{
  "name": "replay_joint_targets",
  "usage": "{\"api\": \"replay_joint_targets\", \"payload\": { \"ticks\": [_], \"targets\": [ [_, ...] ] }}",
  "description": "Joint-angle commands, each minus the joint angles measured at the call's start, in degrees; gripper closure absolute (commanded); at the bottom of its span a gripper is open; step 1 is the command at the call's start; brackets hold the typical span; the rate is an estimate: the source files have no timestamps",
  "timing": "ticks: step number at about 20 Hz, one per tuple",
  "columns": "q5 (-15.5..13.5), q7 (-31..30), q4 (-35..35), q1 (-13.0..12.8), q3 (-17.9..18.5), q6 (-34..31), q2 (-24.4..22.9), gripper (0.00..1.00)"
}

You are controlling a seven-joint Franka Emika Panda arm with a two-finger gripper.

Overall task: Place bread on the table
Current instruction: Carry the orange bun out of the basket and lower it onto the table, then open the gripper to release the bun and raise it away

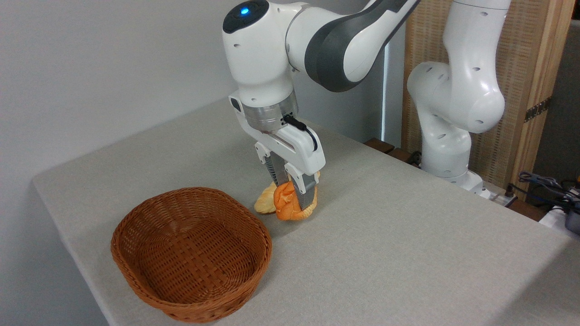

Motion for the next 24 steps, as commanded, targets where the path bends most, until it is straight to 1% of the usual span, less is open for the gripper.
{"api": "replay_joint_targets", "payload": {
  "ticks": [1,9,13,16,18,20,24],
  "targets": [
    [-0.62,-0.79,0.42,-0.54,0.11,-0.35,-0.33,0.0],
    [-0.62,-0.88,0.6,-1.16,0.11,0.09,0.11,0.0],
    [-0.35,-0.79,2.0,-1.16,0.11,0.44,0.11,0.0],
    [-0.09,-0.7,4.98,-1.07,0.11,4.99,0.29,0.0],
    [0.09,-0.7,6.13,-1.07,0.2,9.13,0.9,0.0],
    [0.17,-0.7,7.18,-1.07,0.38,11.86,1.86,0.0],
    [0.26,-0.96,11.05,-0.98,0.64,12.22,4.41,0.0]
  ]
}}
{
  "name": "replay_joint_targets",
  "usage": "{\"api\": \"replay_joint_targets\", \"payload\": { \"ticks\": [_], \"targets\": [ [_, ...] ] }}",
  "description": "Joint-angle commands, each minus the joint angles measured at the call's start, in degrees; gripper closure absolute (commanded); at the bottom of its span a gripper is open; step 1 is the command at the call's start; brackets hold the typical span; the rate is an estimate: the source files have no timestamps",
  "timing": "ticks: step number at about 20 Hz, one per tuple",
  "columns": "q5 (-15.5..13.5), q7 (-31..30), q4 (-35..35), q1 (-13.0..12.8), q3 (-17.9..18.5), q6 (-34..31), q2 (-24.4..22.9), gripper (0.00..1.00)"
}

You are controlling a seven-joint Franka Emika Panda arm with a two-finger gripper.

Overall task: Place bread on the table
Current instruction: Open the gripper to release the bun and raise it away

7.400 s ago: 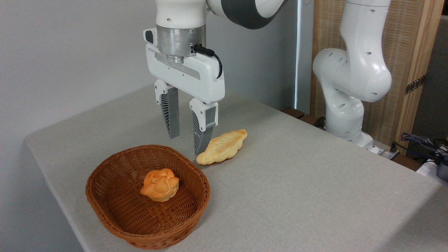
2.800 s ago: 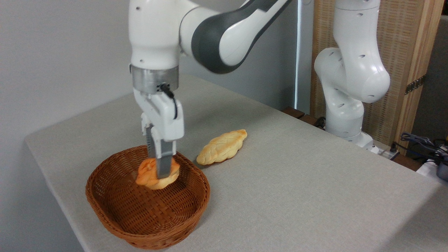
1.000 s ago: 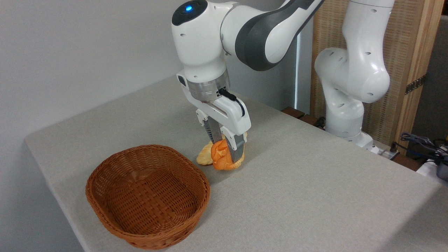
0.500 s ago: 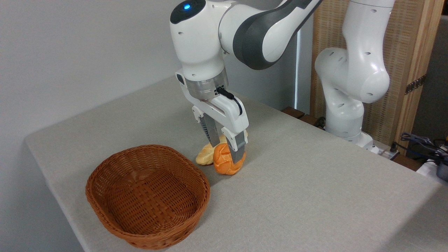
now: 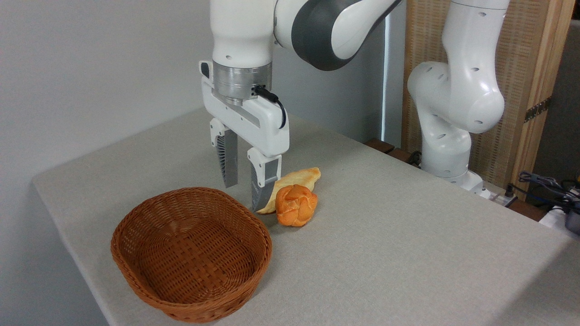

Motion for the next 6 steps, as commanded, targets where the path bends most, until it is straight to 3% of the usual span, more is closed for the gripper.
{"api": "replay_joint_targets", "payload": {
  "ticks": [1,6],
  "targets": [
    [0.23,-0.96,4.61,-0.32,0.57,0.4,3.05,0.0],
    [-0.03,-0.96,10.15,0.3,0.83,0.58,5.68,0.0]
  ]
}}
